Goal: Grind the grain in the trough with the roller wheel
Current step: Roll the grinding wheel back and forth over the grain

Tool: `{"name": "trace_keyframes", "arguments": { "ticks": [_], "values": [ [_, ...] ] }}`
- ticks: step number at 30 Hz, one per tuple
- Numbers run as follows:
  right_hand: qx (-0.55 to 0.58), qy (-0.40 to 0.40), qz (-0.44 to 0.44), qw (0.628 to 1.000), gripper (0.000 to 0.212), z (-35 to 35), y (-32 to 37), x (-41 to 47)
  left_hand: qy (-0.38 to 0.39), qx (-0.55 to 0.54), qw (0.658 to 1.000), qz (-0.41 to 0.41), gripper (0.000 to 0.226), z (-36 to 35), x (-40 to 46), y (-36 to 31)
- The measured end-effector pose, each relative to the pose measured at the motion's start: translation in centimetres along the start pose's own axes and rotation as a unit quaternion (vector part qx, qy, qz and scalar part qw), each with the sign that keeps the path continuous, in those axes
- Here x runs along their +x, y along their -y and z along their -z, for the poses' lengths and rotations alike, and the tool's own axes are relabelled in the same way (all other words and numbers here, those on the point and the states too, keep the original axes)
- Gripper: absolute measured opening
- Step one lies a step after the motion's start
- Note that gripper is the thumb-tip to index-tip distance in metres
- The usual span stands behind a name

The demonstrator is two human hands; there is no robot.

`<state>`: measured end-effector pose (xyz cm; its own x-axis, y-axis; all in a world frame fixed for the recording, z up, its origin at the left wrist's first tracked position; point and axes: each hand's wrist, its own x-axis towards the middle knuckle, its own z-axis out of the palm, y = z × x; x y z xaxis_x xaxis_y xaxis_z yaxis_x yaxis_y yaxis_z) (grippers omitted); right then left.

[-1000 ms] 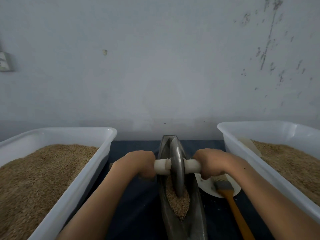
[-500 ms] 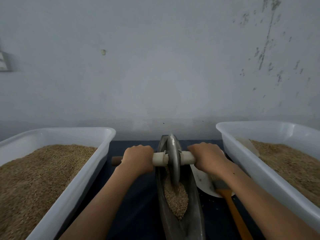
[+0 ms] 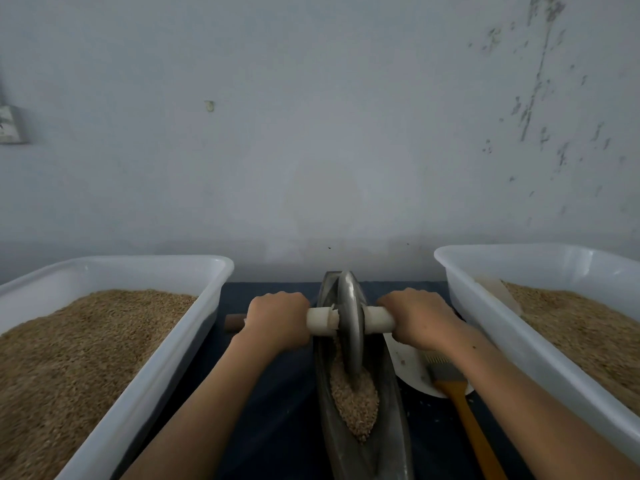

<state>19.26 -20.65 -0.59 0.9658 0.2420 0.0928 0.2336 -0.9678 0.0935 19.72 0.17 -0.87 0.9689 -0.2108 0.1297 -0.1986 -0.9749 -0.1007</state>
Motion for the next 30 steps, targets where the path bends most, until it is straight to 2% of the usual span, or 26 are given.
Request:
{"name": "trace_keyframes", "arguments": {
  "ticks": [3, 6, 12, 16, 19, 24, 26, 28, 30],
  "values": [
    [-0.003, -0.087, -0.016, 0.996, 0.017, -0.6, 0.4, 0.0, -0.062, 0.002, 0.998, 0.012, 0.025, -0.5, 0.0, -0.1],
    [-0.010, -0.091, -0.014, 0.996, 0.018, -0.4, 0.6, 0.0, -0.060, -0.001, 0.998, 0.015, 0.026, -0.5, -0.1, 0.0],
    [-0.007, 0.105, 0.011, 0.994, 0.034, 1.1, 0.0, -0.3, 0.074, -0.010, 0.997, -0.005, 0.044, 0.2, 0.0, 0.4],
    [0.011, 0.159, 0.012, 0.987, 0.035, 1.4, -0.3, -0.3, 0.131, -0.030, 0.991, -0.012, 0.050, 0.4, 0.1, 0.5],
    [0.004, 0.121, 0.005, 0.993, 0.032, 1.0, -0.3, -0.1, 0.090, -0.021, 0.996, -0.002, 0.047, 0.3, 0.1, 0.5],
    [-0.003, -0.069, -0.005, 0.998, 0.017, -0.5, -0.1, 0.2, -0.057, -0.001, 0.998, 0.015, 0.025, -0.4, 0.0, 0.1],
    [-0.001, -0.113, -0.006, 0.994, 0.015, -0.8, 0.1, 0.2, -0.085, -0.005, 0.996, 0.019, 0.021, -0.6, 0.0, 0.0],
    [-0.005, -0.113, -0.005, 0.994, 0.014, -0.7, 0.1, 0.2, -0.075, -0.004, 0.997, 0.017, 0.022, -0.6, 0.0, 0.1],
    [-0.016, -0.063, -0.001, 0.998, 0.016, -0.3, -0.1, 0.3, -0.027, -0.004, 1.000, 0.009, 0.029, -0.3, 0.1, 0.3]
  ]
}}
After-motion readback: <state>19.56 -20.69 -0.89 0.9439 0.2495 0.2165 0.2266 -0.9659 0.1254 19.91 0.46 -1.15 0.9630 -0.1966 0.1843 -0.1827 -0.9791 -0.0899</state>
